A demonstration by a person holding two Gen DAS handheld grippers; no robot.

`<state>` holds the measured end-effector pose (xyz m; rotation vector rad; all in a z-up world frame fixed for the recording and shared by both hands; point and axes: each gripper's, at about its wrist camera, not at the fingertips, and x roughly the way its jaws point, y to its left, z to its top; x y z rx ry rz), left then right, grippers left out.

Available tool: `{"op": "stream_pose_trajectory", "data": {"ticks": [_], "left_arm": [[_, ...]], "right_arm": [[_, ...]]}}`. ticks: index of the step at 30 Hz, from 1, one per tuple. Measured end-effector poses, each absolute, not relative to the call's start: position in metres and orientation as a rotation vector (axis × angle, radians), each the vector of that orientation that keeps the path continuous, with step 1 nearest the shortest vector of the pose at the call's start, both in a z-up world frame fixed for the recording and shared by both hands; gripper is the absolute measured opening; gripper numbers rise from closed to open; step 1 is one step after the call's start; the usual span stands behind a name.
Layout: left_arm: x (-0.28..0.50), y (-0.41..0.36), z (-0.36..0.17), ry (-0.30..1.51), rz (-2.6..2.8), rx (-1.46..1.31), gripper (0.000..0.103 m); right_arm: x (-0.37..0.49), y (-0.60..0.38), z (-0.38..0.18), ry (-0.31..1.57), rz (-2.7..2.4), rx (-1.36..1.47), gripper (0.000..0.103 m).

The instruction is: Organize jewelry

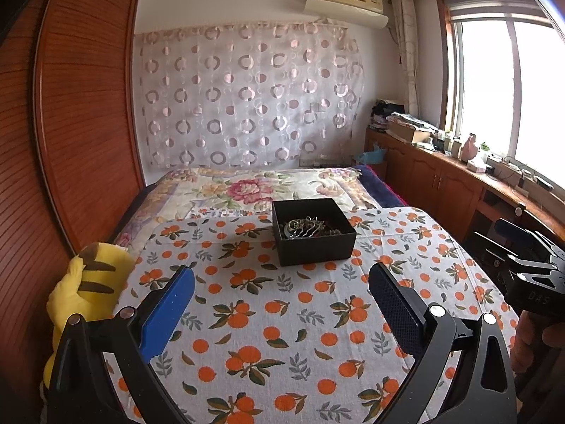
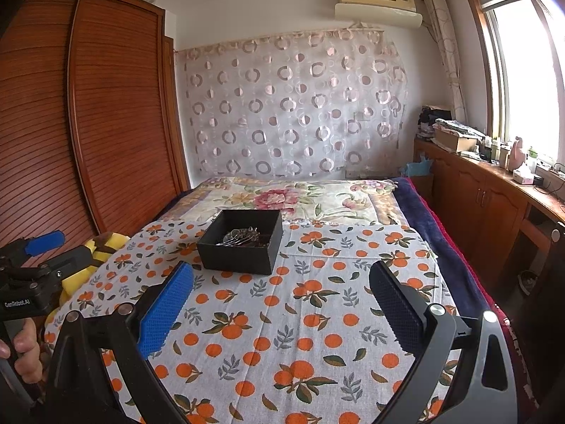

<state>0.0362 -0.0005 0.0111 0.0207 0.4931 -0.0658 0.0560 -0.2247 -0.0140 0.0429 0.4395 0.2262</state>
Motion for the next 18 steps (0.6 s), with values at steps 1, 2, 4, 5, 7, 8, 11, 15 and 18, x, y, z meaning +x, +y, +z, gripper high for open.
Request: {"op": "stream_pose_trajectory", "data": {"ticks": [1,2,4,5,7,8,11,15,18], "left_arm": [[0.0362,-0.0009,0.0112,0.494,-0.066,0.021,0.095],[0.0361,-0.0004,0.011,0.493,-0.065,0.021,0.095],[0.0363,-0.0001,0.0106,0.493,-0.065,0.021,0.095],[0.0362,-0.0004,0.0108,0.493,-0.066,0.02,0.095],[0.0359,-0.0003,0.0116,0.493,-0.066,0.021,0.095],[0.0358,-0.0005,0.0118,0.493,-0.066,0.02,0.095],[0.0355,-0.0009,0.0122,0.492,-0.066,0.021,0.095],[0.0358,-0.0003,0.0113,0.492,-0.066,0.02,0.095],[0.0354,-0.0007,0.0116,0.491,-0.066,0.021,0.095]], "right_arm": [[0.0557,-0.2247,-0.0142,0.439,0.226,0.042,0.1],[0.0559,-0.2237,-0.0132,0.439,0.226,0.041,0.1],[0.0559,-0.2242,-0.0136,0.44,0.227,0.043,0.1],[0.0559,-0.2236,-0.0131,0.439,0.226,0.042,0.1],[0.0558,-0.2236,-0.0131,0.439,0.227,0.042,0.1],[0.0559,-0.2236,-0.0134,0.439,0.225,0.042,0.1],[0.056,-0.2229,-0.0136,0.44,0.225,0.043,0.1],[0.0559,-0.2223,-0.014,0.44,0.225,0.043,0.1],[0.0559,-0.2223,-0.0139,0.44,0.225,0.042,0.1]]}}
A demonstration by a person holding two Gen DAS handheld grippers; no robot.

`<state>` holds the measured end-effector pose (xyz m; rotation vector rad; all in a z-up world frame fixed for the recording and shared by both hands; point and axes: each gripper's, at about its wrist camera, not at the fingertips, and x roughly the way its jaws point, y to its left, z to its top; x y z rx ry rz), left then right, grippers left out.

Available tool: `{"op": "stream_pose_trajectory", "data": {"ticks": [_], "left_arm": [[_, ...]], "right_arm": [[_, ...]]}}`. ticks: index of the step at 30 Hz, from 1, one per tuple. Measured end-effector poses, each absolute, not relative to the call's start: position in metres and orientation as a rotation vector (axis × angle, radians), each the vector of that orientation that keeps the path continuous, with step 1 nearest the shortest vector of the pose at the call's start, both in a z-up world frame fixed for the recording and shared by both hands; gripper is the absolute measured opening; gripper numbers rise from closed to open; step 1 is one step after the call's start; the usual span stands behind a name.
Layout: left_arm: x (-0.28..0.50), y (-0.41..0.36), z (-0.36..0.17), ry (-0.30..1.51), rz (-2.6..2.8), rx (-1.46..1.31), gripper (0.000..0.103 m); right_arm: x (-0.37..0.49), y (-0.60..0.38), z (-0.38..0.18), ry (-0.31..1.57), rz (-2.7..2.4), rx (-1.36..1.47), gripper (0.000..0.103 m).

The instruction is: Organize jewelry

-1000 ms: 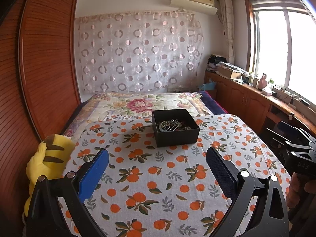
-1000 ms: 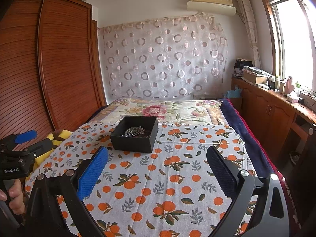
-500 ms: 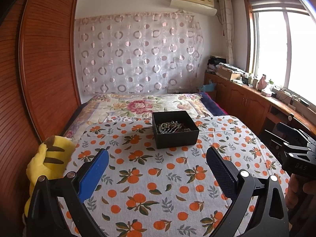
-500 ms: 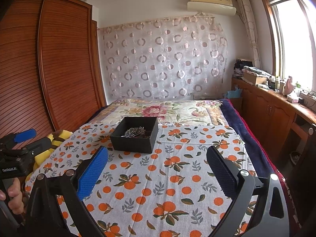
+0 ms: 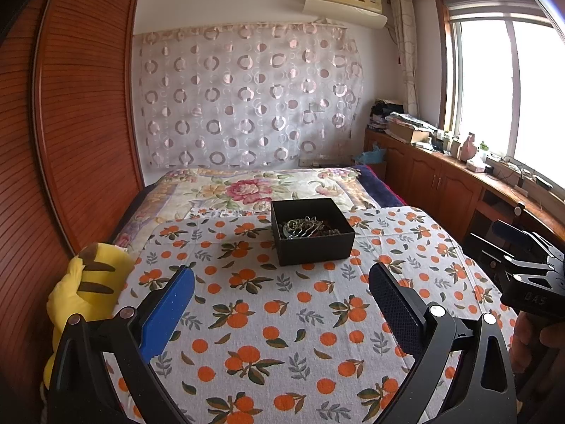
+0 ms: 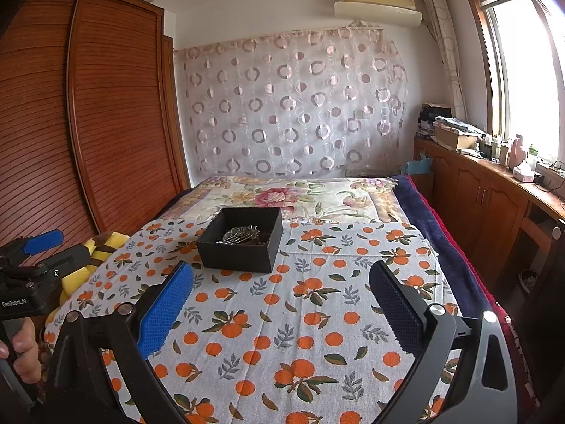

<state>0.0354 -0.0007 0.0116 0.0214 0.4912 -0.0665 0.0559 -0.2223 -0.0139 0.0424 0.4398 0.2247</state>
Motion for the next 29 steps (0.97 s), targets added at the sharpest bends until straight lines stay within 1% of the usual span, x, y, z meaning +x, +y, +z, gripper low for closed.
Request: {"op": "stream_pose_trajectory", "data": {"ticks": [29], "left_arm": [[0.037,-0.0023,0.016,0.489,-0.065,0.021,0.095]], "right_arm": [[0.0558,-0.2214,-0.0141,0.44,0.226,0.043,0.1]]}}
